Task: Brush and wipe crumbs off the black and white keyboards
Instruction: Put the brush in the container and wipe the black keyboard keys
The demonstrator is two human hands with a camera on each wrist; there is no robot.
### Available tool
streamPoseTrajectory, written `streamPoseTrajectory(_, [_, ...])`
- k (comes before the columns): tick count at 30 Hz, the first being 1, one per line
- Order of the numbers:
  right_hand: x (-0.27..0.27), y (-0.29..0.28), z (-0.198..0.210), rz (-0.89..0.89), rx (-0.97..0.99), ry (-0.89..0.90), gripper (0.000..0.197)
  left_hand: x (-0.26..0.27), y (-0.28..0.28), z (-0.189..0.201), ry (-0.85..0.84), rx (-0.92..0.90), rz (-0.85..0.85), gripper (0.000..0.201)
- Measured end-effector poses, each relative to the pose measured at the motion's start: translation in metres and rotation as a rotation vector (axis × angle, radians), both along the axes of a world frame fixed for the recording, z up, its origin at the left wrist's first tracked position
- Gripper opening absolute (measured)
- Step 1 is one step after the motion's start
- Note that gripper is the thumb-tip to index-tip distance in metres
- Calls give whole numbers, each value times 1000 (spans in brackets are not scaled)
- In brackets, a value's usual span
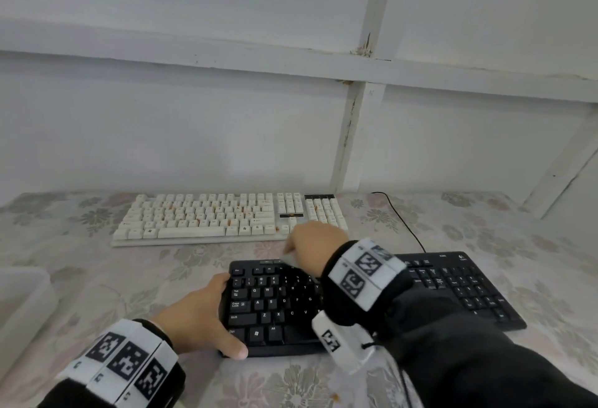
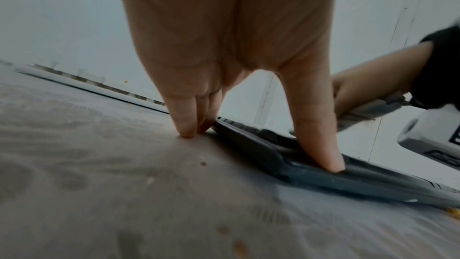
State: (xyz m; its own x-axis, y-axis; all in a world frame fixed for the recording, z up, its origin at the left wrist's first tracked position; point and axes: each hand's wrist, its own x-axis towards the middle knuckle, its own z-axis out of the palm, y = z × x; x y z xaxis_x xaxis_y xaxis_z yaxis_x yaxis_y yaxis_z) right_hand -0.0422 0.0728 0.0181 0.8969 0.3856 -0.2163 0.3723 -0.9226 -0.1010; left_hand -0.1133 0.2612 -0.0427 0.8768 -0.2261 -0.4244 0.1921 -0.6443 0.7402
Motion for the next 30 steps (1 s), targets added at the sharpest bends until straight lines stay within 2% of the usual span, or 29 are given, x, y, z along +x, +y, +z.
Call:
streamPoseTrajectory(4, [-11,47,-9,161,23,0,30,1,0,0,-23,35,3,109])
streamPoseTrajectory(7, [-18,52,-18,176,-52,-85,26,1,0,1,-23,42,-5,107])
streamPoseTrajectory(9, [-18,43,-20,148,-115,-89,34,1,0,1,-24,31,-9,109])
streamPoseTrajectory(12, [-14,14,-17,93,-156,-42,31,0,1,0,-25,33,-15,110])
streamPoseTrajectory(16, [-12,-23,-17,3,-187,-75,40,0,2,0,-14,9,-29,121])
streamPoseTrajectory(20, [-17,-50,-9,-61,-216,-46,24,-1,3,-1,-6,-38,-15,123])
streamPoseTrajectory(25, [-6,-74,-5,-129,-306,-61,23,-1,1,1,-8,-30,-23,121])
streamPoseTrajectory(30, [-8,-97,-18,-135,-232,-71,12,-2,0,5,-5,-14,-24,121])
